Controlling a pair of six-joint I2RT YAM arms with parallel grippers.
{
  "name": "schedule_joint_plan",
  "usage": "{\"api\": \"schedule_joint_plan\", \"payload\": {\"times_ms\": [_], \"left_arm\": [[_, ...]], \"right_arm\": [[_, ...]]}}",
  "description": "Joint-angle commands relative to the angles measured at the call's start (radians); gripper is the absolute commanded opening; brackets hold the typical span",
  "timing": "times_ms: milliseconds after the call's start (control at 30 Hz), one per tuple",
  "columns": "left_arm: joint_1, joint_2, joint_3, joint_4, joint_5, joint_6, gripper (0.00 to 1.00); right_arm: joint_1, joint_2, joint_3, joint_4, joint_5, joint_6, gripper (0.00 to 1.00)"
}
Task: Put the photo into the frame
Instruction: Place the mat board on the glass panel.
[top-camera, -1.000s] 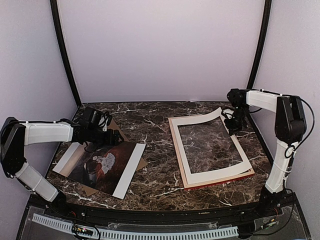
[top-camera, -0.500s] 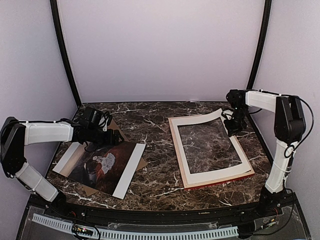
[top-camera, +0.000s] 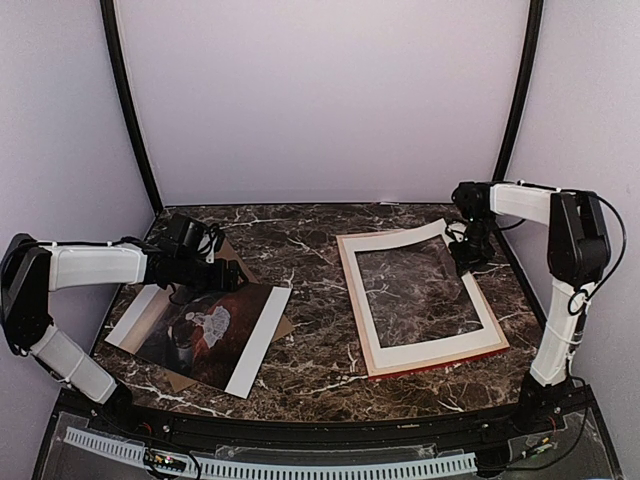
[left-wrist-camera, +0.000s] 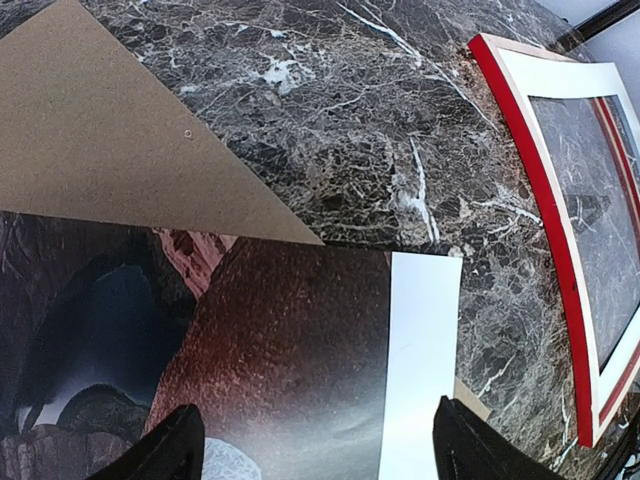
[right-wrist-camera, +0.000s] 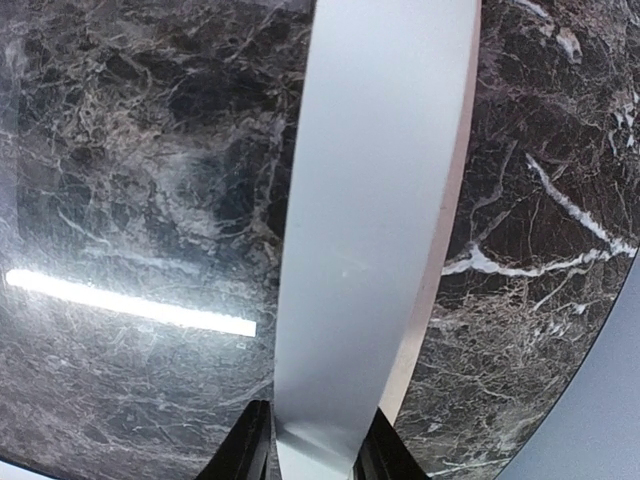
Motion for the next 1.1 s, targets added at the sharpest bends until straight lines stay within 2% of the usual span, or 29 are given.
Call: {"api": "schedule_joint_plan", "payload": {"times_ms": [0, 267, 433, 733, 1067], "left_arm": [[-0.005, -0.010, 0.014, -0.022, -0.010, -0.001, 0.82], [-0.005, -0.010, 0.016, -0.026, -0.017, 0.005, 0.82], [-0.005, -0.006, 0.018, -0.024, -0.016, 0.008, 0.82], [-0.005, 0.003, 0.035, -0.029, -0.015, 0.019, 0.82], [-0.005, 0.011, 0.071, -0.093, -0.089, 0.045, 0.87]], "right_arm": [[0.005, -0.017, -0.019, 0.009, 0.049, 0.031, 0.31], [-0.021, -0.043, -0.035, 0.048, 0.058, 0.066, 0.59], [-0.046, -0.044, -0.059, 0.091, 0.045, 0.075, 0.65], [-0.090, -0.026, -0.125, 0.178, -0.025, 0.091, 0.63], [-0.107, -0.077, -0.232, 0.263, -0.104, 0.117, 0.39]]}}
